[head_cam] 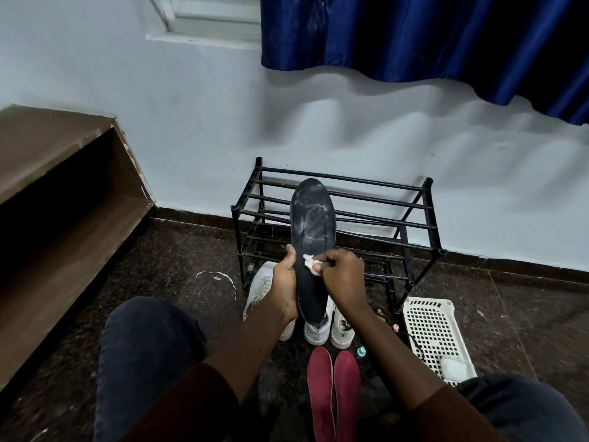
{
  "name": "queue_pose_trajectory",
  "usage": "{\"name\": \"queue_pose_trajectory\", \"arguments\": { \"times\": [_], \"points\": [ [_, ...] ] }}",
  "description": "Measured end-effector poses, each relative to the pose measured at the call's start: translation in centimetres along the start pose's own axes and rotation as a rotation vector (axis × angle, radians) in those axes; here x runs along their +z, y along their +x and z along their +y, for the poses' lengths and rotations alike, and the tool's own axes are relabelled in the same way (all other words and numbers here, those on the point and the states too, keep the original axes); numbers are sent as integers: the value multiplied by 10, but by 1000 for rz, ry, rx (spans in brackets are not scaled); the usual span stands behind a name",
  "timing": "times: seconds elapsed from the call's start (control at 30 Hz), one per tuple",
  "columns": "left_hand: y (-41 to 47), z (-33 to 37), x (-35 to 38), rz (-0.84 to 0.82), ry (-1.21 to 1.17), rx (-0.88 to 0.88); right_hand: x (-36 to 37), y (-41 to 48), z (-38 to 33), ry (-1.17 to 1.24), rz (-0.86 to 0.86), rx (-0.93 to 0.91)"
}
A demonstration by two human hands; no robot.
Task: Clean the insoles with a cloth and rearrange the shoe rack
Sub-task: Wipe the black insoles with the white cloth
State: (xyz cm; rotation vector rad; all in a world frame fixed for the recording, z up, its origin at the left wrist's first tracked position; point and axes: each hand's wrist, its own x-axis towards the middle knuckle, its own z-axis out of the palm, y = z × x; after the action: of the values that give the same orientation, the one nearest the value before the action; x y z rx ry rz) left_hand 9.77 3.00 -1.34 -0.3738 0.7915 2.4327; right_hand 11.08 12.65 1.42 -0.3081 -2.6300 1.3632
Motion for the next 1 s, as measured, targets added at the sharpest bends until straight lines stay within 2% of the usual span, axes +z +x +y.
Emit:
{"name": "queue_pose_trajectory", "arguments": {
  "times": [0.07,0.17,0.37,0.47,0.57,0.77,1.0],
  "points": [
    [0,-1,0,-11,20,-13,-1,12,-2,-17,73,-16],
    [1,2,0,-12,11,19,-2,14,-5,35,70,3],
    [11,14,-5,52,-33,75,2,-32,2,72,-135,71],
    [13,17,-7,68,-51,92,-2,-35,6,106,-170,129],
    [10,16,-4,53,-53,86,-5,-20,2,96,-129,117],
    [9,9,-7,38,13,22,-3,15,-11,111,82,75],
    [5,5,-11,15,67,12,-1,15,1,200,9,236]
  ]
}}
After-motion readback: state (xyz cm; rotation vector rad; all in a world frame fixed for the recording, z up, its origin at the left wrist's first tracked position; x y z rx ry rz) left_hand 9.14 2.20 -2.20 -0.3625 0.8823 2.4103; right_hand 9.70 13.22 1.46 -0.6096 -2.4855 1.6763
